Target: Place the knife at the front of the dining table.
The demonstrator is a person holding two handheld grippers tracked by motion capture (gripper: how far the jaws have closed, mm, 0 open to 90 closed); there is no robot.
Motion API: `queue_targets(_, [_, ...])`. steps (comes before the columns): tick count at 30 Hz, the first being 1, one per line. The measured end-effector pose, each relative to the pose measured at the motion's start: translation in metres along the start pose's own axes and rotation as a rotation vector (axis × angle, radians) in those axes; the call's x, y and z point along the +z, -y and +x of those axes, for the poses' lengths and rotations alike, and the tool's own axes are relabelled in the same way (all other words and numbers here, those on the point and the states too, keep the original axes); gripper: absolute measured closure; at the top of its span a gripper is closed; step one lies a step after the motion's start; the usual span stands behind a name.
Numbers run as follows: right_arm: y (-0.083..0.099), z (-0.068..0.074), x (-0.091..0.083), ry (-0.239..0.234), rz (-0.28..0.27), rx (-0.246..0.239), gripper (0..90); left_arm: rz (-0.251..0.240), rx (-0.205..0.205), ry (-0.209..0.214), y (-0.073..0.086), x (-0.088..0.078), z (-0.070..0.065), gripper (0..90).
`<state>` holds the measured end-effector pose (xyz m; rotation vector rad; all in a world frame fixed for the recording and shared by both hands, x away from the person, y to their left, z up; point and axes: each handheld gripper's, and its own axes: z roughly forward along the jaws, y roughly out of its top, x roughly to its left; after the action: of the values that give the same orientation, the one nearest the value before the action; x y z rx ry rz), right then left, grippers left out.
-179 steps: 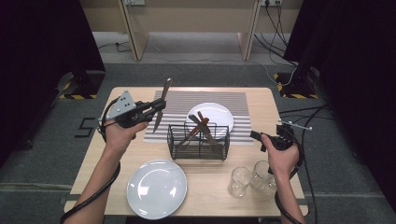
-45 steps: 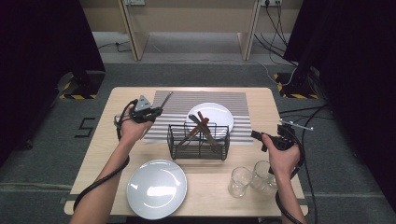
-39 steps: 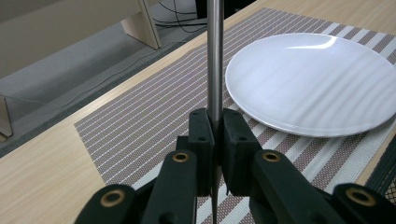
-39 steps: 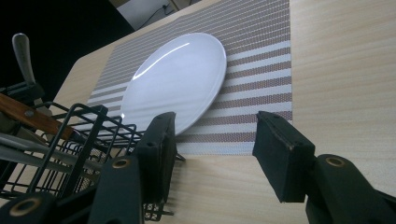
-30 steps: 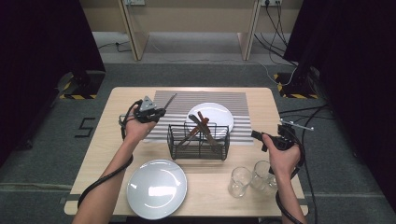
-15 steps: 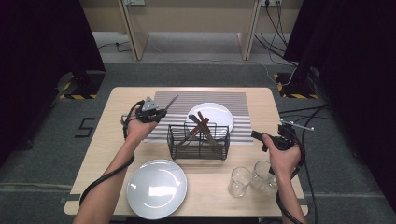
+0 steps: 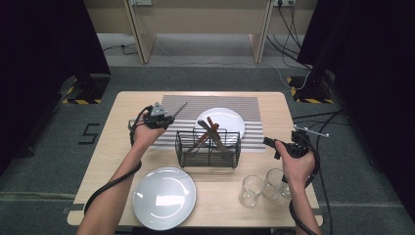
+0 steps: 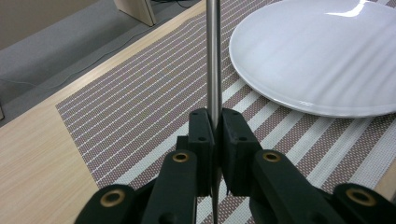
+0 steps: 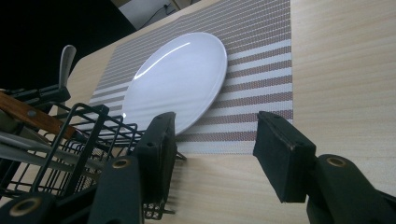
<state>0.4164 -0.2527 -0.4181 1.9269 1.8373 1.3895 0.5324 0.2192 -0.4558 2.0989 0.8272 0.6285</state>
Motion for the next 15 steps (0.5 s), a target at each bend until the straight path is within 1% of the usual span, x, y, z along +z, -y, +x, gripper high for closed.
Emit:
queue_targets(6, [0.000,0.000,0.001,0.000,0.002,-0.003,48.0,0.010,0.011,0.002,-0.001,0.003,0.000,83.0])
queue_targets(8, [0.000,0.000,0.001,-0.001,0.002,-0.001,48.1,0.021,0.019,0.006,0.000,0.004,0.000,83.0])
queue_targets(15, [0.000,0.000,0.000,-0.003,0.002,0.004,48.0,0.053,0.017,0.013,0.007,0.011,-0.003,83.1])
